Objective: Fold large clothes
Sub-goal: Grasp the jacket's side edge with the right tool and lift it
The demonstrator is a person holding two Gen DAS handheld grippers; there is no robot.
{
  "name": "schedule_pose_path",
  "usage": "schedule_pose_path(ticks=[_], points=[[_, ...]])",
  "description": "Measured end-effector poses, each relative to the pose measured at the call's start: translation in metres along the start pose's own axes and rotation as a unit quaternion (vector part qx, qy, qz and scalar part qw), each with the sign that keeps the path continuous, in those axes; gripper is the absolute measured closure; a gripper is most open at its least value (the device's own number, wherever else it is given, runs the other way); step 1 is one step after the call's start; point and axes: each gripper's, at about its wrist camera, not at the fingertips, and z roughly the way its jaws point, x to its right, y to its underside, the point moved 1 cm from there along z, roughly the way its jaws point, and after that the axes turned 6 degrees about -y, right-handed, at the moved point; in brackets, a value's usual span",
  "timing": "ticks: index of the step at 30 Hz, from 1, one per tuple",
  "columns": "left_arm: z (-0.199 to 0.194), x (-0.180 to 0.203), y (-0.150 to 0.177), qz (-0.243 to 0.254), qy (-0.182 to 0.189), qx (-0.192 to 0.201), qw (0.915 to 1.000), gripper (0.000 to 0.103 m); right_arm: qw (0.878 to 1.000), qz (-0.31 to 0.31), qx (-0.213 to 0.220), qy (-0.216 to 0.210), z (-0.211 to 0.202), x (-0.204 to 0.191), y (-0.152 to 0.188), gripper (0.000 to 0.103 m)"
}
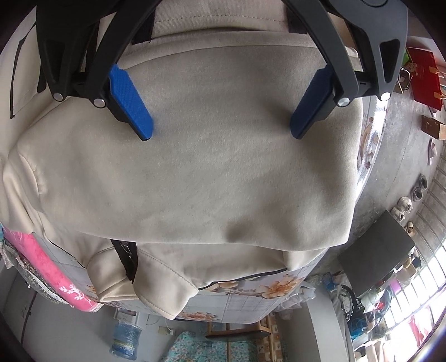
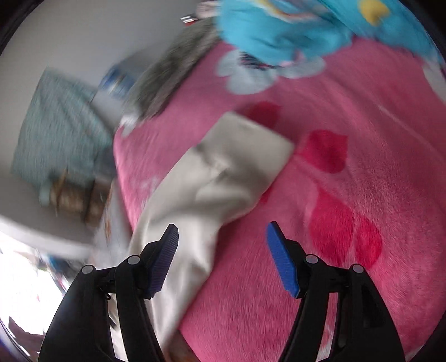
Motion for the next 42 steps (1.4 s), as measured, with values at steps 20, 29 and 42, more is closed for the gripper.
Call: schedule_pose_path(ticks=[20,29,42], points=[[0.004,0.000,-0.002,0.018,0.011,0.001,0.9998,0.007,0.981,0.168,0.087,-0.034,0.042,0.047,-0.030,0.073],[0.005,0.000,-0.003,0.029,0.018,0.005,0.9994,0.007,0.990,0.056,0.121,-0.042,-0.005,-0.013,-0.032,0.095],[-0.008,-0.016,0.000,0.009,0.044,0.023,0.9987,0.012,0.951,-0.241,0.170,-0.098,-0.113,-0.243,0.038,0.095]])
